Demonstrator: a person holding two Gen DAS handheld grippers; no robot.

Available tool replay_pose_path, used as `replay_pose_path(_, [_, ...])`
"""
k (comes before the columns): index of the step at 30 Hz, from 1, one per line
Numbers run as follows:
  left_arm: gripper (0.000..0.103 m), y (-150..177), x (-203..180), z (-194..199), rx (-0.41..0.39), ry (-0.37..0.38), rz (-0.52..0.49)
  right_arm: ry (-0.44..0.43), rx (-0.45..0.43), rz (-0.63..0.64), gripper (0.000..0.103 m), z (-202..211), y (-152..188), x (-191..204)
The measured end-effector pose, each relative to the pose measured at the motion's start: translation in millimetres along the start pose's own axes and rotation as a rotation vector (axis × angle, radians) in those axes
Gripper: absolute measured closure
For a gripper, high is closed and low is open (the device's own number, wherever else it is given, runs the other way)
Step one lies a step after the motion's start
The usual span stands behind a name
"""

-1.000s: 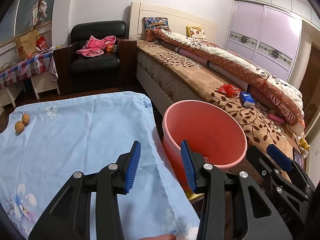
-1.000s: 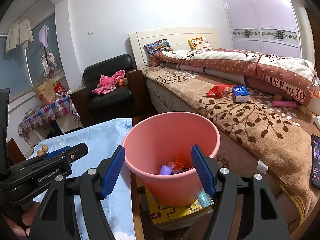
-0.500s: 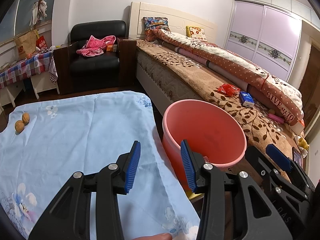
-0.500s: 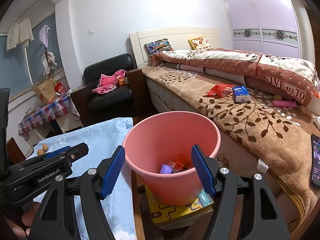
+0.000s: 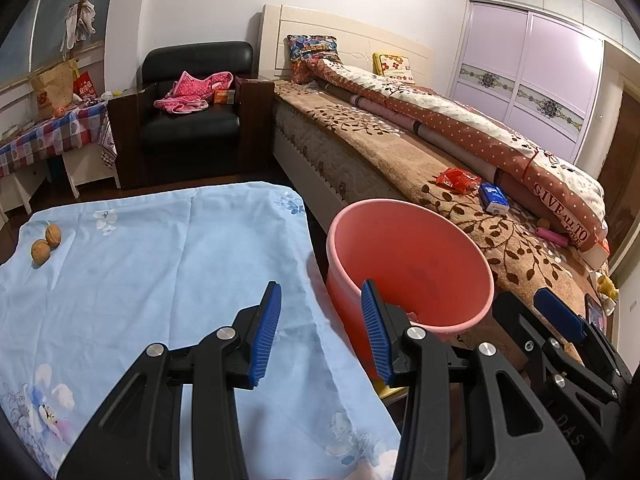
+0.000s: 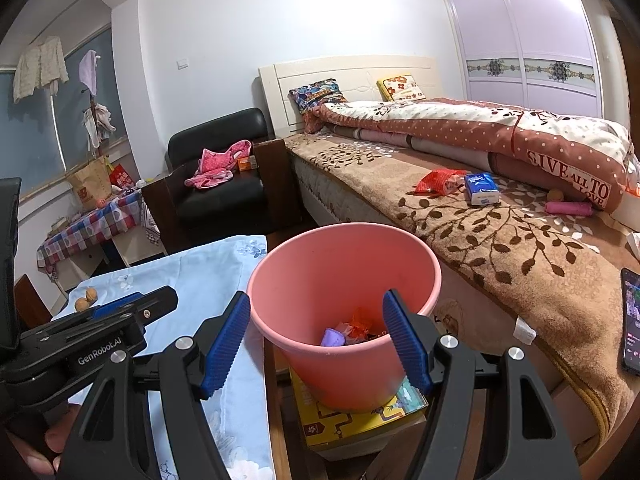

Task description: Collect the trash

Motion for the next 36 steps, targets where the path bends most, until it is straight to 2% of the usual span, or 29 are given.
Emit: replay_pose_path(36, [0.061,3.0,0.7,-3.4,0.015,-0.013,0.001,0.0,0.006,0.002,0.035,1.2,2.6,1.6])
Point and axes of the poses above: each gripper's, at about its wrist camera, not at the fingertips, and z roughly against the way its jaws point, x to its left, y to its underside, the point moved 4 cm from there along -z, roughly the way its jaws point, and after that the axes turned 14 degrees about x, right-handed, at the moved point
